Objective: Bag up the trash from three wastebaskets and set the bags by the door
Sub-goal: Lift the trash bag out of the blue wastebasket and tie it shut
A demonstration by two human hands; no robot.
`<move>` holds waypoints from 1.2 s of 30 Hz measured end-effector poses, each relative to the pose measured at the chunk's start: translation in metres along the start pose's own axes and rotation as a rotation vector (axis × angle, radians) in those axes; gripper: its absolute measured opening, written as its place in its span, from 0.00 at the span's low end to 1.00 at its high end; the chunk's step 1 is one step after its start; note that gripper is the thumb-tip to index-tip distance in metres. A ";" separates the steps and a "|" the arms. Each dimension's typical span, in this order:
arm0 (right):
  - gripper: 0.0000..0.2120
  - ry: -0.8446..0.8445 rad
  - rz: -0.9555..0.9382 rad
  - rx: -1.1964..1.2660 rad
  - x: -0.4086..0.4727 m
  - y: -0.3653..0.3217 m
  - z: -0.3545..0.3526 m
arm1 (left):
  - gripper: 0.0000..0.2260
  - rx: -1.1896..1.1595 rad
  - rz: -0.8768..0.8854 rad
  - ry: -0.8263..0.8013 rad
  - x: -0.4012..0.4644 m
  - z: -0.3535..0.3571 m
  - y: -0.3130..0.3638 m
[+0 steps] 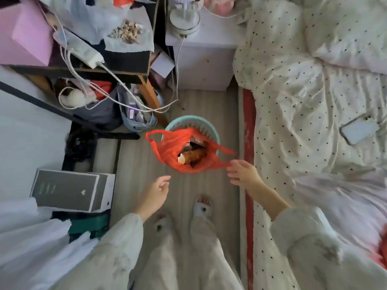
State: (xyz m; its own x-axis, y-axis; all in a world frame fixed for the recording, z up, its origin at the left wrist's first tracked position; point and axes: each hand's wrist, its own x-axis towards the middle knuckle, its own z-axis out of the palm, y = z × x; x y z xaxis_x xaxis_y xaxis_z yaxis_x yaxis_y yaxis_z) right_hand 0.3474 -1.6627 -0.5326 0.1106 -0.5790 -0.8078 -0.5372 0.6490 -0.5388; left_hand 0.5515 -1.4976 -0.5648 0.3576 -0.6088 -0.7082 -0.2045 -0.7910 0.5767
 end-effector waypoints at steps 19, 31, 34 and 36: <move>0.07 0.494 0.318 0.716 0.315 0.142 0.060 | 0.09 -0.475 -0.323 0.272 0.319 0.050 -0.114; 0.12 0.261 0.171 0.514 0.230 0.075 0.065 | 0.11 -0.517 -0.410 0.197 0.259 0.039 -0.068; 0.13 0.250 0.150 0.467 0.222 0.056 0.059 | 0.10 -0.487 -0.348 0.198 0.250 0.027 -0.044; 0.13 0.258 0.142 0.446 0.220 0.047 0.053 | 0.10 -0.431 -0.304 0.201 0.249 0.017 -0.032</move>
State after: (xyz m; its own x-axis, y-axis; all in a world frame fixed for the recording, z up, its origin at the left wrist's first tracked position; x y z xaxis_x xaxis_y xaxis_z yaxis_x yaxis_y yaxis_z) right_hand 0.3912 -1.7334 -0.7489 -0.1766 -0.5362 -0.8254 -0.1180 0.8441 -0.5231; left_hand 0.6318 -1.6245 -0.7663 0.5175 -0.2999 -0.8014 0.3106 -0.8069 0.5025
